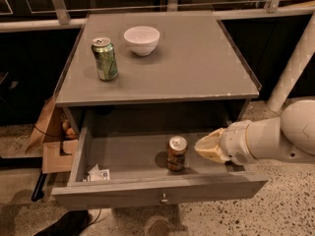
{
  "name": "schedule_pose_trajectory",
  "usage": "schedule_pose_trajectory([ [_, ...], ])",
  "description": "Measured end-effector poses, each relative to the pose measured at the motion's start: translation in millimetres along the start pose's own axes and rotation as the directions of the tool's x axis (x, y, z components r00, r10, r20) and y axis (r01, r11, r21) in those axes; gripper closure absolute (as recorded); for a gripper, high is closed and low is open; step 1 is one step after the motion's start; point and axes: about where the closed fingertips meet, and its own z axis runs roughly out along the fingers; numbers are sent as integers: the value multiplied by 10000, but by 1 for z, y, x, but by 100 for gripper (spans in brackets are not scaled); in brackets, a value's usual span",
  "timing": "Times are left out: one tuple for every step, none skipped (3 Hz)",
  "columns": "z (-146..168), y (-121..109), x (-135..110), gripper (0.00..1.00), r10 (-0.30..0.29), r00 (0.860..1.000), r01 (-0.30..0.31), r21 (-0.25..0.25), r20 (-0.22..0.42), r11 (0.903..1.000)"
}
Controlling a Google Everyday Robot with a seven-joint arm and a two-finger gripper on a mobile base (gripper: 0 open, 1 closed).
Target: Pick orange can from top drawer and place on counter
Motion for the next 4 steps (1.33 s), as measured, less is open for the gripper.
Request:
schedule_pose_trajectory([
  [11, -4, 9, 81, 82, 10000, -82, 146, -4, 9999],
  [21, -8, 14, 58, 131, 9999, -131, 213, 26, 9997],
  [30, -11, 19, 35, 189, 9998, -190, 207, 59, 9996],
  [36, -14, 21, 34, 216, 9997, -218, 221, 117, 9995],
])
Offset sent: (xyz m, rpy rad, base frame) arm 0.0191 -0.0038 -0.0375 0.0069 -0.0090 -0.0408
